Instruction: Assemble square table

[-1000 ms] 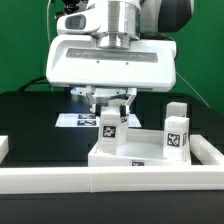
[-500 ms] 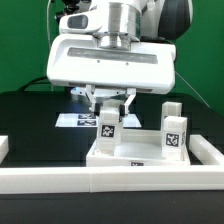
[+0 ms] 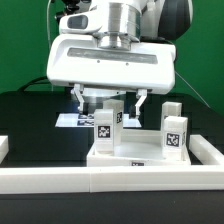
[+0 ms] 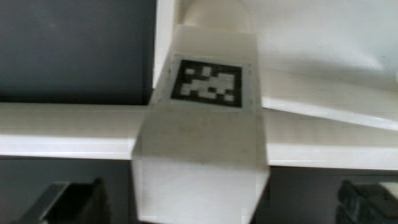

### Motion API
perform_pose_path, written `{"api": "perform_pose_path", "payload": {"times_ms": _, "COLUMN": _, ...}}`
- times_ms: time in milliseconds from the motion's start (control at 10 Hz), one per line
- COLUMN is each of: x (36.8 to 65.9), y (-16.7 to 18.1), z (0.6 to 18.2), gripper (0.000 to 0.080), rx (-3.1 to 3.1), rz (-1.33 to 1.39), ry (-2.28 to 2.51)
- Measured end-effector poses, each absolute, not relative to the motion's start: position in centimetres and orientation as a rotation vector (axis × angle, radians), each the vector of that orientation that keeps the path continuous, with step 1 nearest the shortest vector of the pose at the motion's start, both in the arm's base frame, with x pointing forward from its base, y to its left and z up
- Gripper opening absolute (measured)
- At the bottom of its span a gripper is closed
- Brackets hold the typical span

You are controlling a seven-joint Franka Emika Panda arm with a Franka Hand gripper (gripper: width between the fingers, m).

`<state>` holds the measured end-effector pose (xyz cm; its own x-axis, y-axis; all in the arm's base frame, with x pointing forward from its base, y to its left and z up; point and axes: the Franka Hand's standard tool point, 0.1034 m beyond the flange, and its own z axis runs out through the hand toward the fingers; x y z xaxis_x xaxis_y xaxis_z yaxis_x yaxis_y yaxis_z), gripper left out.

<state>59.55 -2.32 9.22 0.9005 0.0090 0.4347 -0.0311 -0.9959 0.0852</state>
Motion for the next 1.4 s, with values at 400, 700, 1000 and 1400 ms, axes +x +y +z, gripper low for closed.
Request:
{"api": "perform_pose_path", "payload": {"times_ms": 400, "x": 59.6, "y": -3.1, "z": 10.0, "gripper": 0.0649, "rx": 2.984, "rz": 0.669, "ry": -0.027}}
{"api": "perform_pose_path", "payload": {"times_ms": 700, "x": 59.7, "y": -3.1, "z": 10.2, "gripper": 0.0649, "rx": 3.004, "rz": 0.641, "ry": -0.036}}
{"api": "perform_pose_path", "payload": {"times_ms": 1000, "x": 59.1, "y": -2.6, "z": 9.2, "gripper": 0.0649, "rx": 3.089, "rz": 0.452, "ry": -0.051}}
{"api": "perform_pose_path", "payload": {"times_ms": 1400, "x": 58.6, "y": -2.3, "z": 8.6, "gripper": 0.0649, "rx": 3.188, "rz": 0.047, "ry": -0.037}}
